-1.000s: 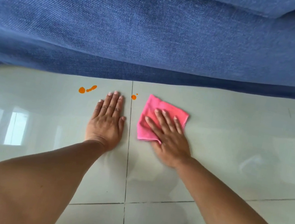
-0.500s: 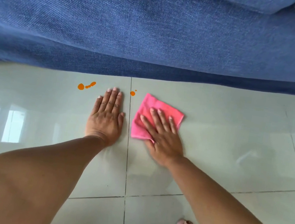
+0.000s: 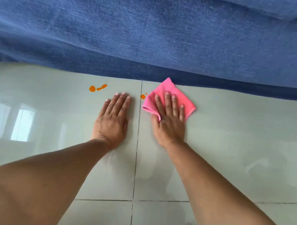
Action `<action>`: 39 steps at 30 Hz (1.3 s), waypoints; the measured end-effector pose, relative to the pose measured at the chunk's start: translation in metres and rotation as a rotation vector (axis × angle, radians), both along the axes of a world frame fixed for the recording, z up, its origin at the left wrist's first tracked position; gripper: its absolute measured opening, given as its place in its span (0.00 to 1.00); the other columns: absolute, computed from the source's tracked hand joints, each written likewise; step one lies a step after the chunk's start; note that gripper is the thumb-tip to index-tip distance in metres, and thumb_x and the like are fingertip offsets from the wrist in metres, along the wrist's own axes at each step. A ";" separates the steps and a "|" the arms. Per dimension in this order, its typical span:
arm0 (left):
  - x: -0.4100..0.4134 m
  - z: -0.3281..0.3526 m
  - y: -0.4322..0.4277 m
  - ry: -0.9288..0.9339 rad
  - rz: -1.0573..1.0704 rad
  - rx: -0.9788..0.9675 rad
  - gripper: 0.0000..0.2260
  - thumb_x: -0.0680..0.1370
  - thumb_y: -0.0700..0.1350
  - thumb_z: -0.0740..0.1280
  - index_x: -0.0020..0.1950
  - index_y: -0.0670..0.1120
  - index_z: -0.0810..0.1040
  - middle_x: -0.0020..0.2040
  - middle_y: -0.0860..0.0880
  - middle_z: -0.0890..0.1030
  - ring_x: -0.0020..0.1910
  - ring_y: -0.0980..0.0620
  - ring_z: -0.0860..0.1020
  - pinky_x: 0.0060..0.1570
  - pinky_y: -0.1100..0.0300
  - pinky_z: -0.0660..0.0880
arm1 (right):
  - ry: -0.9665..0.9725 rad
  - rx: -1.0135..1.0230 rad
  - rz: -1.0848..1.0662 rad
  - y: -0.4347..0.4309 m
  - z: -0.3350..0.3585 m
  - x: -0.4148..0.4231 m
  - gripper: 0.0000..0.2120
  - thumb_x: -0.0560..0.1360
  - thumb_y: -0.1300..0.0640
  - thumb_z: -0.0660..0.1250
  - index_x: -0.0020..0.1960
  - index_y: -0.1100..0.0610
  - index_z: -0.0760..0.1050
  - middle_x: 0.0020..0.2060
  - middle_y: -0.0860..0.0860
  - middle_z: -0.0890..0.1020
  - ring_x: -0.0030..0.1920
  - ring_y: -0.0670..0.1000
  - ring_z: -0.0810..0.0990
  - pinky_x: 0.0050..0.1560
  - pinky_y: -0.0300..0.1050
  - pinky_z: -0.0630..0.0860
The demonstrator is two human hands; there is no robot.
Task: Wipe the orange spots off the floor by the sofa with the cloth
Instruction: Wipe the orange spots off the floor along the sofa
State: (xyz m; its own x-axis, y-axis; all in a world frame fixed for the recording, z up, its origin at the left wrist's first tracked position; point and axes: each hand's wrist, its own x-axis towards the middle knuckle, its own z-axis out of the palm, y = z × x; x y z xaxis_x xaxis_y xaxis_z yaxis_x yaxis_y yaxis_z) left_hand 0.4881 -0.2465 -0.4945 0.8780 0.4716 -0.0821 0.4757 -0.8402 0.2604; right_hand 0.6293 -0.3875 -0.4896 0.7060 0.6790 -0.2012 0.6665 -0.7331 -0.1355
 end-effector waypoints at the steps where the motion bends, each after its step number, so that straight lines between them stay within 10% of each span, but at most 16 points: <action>1: -0.010 0.002 0.004 -0.003 0.002 0.011 0.27 0.79 0.47 0.51 0.79 0.43 0.60 0.79 0.44 0.62 0.78 0.45 0.57 0.77 0.47 0.50 | -0.001 0.007 0.103 -0.006 -0.001 -0.008 0.29 0.78 0.44 0.41 0.79 0.46 0.50 0.79 0.50 0.51 0.79 0.54 0.47 0.76 0.58 0.44; 10: -0.071 0.003 0.085 0.065 0.426 0.081 0.33 0.80 0.59 0.43 0.80 0.42 0.51 0.81 0.44 0.52 0.80 0.46 0.47 0.77 0.48 0.39 | 0.095 0.108 -0.417 0.017 0.003 0.031 0.29 0.78 0.45 0.42 0.79 0.48 0.42 0.80 0.52 0.48 0.79 0.52 0.42 0.76 0.56 0.38; 22: -0.078 -0.008 0.105 0.098 0.499 0.036 0.30 0.81 0.54 0.45 0.81 0.44 0.48 0.82 0.46 0.47 0.80 0.47 0.44 0.77 0.46 0.42 | 0.035 0.034 0.396 0.069 -0.004 -0.059 0.29 0.78 0.42 0.41 0.79 0.44 0.51 0.79 0.49 0.50 0.79 0.53 0.47 0.76 0.57 0.44; 30: -0.076 -0.008 0.104 0.128 0.495 0.045 0.30 0.81 0.54 0.43 0.81 0.44 0.44 0.81 0.47 0.43 0.80 0.47 0.41 0.77 0.46 0.40 | 0.039 0.036 -0.223 0.100 -0.001 0.001 0.28 0.79 0.44 0.40 0.79 0.44 0.44 0.80 0.51 0.46 0.79 0.54 0.42 0.77 0.58 0.40; 39: -0.078 -0.010 0.112 0.041 0.533 -0.026 0.26 0.83 0.51 0.46 0.81 0.48 0.49 0.82 0.49 0.49 0.80 0.52 0.45 0.78 0.51 0.40 | 0.110 0.052 0.266 0.210 0.004 -0.108 0.26 0.81 0.43 0.44 0.78 0.40 0.47 0.80 0.51 0.47 0.79 0.53 0.43 0.77 0.57 0.39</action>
